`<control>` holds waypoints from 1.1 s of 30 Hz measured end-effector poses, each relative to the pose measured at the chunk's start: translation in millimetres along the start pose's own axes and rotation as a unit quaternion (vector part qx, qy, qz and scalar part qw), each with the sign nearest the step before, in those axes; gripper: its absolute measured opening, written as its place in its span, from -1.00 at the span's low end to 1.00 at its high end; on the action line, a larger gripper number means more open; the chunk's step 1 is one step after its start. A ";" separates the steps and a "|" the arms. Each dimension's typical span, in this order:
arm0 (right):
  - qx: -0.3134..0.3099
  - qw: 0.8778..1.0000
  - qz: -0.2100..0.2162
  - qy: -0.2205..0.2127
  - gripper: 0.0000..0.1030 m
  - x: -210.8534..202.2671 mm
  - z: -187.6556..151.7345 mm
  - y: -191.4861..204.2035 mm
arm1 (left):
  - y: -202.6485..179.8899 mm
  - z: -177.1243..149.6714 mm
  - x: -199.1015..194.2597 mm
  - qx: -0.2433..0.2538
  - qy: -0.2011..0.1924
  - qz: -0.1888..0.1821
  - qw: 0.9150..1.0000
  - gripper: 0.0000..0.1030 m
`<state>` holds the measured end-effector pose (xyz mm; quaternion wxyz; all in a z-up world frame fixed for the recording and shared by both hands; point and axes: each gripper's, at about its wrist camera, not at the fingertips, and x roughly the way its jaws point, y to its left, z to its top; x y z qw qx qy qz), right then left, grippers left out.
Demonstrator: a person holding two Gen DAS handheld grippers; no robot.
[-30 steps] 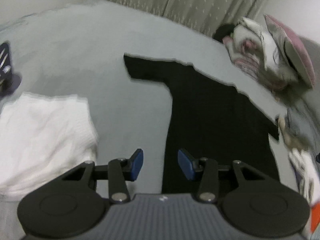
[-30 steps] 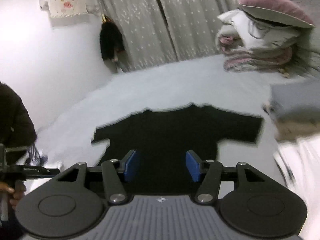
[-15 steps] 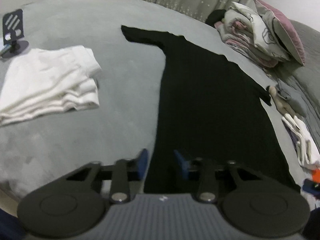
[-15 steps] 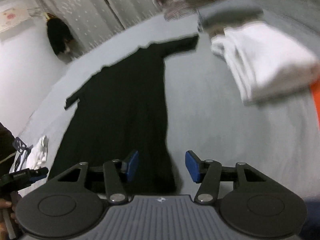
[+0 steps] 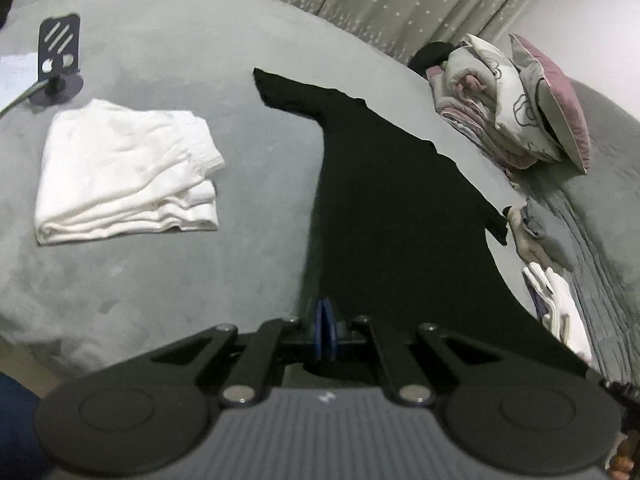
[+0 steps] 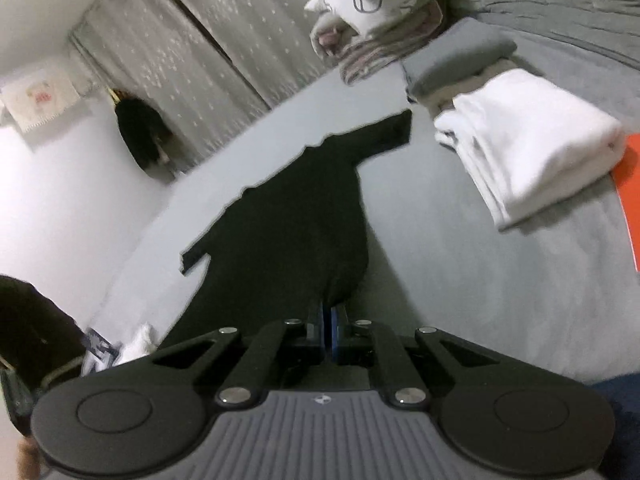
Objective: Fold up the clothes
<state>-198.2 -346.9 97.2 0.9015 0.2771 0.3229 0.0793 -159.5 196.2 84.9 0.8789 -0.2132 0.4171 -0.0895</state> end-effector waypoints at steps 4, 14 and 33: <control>0.016 0.998 -0.040 0.035 -0.87 20.1 -15.8 -12.5 | -4.9 -13.4 14.9 0.020 0.022 0.031 0.999 -0.94; -0.023 0.994 -0.101 0.042 -0.87 33.4 -27.7 -14.0 | -4.8 -28.8 35.4 0.038 0.042 0.081 0.995 -0.94; -0.084 0.985 -0.150 0.025 -0.47 36.7 -43.0 -4.1 | 6.1 -42.2 27.9 0.037 0.007 0.062 0.997 -0.33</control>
